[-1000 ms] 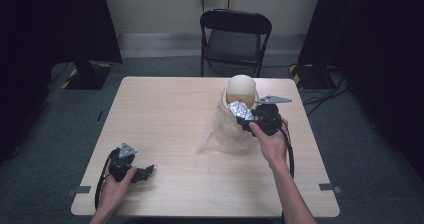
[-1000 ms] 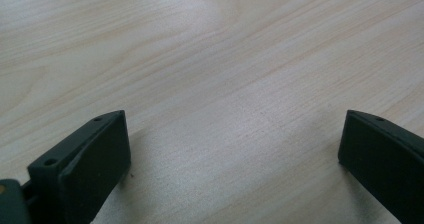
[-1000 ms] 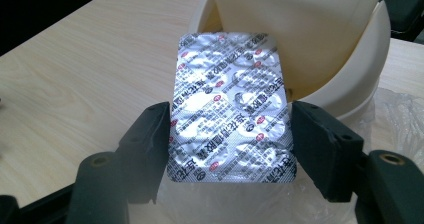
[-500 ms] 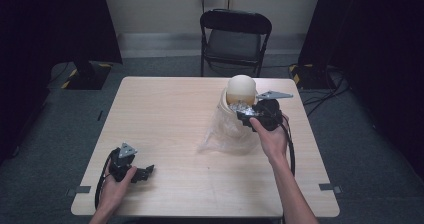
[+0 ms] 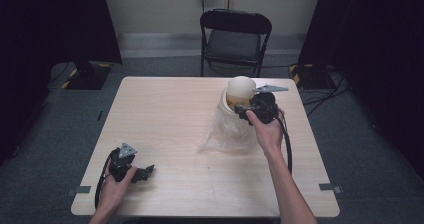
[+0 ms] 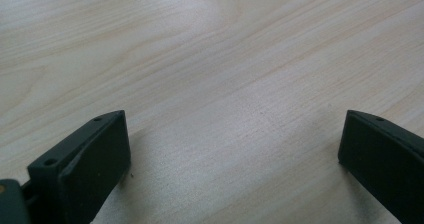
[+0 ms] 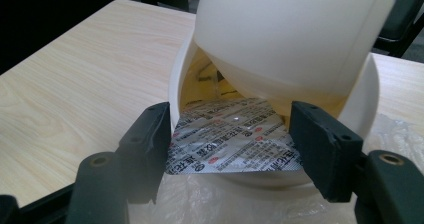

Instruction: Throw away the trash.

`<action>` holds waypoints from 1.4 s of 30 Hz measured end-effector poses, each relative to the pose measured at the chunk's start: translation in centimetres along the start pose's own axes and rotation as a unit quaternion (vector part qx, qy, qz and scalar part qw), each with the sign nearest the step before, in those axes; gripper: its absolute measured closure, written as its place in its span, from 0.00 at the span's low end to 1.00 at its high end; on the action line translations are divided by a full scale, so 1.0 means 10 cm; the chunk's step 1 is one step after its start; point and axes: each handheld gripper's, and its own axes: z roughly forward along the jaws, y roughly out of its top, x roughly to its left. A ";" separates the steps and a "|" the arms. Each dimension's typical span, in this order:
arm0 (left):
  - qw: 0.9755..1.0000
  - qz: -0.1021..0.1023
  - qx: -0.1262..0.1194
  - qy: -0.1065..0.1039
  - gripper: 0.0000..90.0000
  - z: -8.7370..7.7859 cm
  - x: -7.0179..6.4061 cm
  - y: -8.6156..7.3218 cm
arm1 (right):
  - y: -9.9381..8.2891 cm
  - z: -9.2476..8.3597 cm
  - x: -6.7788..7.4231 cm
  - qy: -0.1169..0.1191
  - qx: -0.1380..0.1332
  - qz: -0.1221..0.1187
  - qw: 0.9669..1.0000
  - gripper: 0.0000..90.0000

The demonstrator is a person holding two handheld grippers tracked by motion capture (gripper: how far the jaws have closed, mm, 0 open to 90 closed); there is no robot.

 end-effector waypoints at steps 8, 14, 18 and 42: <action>1.000 0.000 0.000 0.000 0.00 0.00 0.00 0.00 | 0.03 0.09 -0.01 -0.004 -0.004 0.007 1.000 0.46; 1.000 0.000 0.000 0.000 0.00 0.00 0.00 0.00 | 0.03 0.13 -0.05 -0.011 0.002 0.005 1.000 0.47; 1.000 0.000 0.000 0.000 0.00 0.00 0.00 0.00 | 0.03 0.15 -0.04 -0.012 0.003 0.005 1.000 0.44; 1.000 -0.001 -0.001 -0.001 0.00 0.00 -0.01 0.00 | -0.07 -0.07 -0.02 -0.005 -0.026 0.022 0.999 0.20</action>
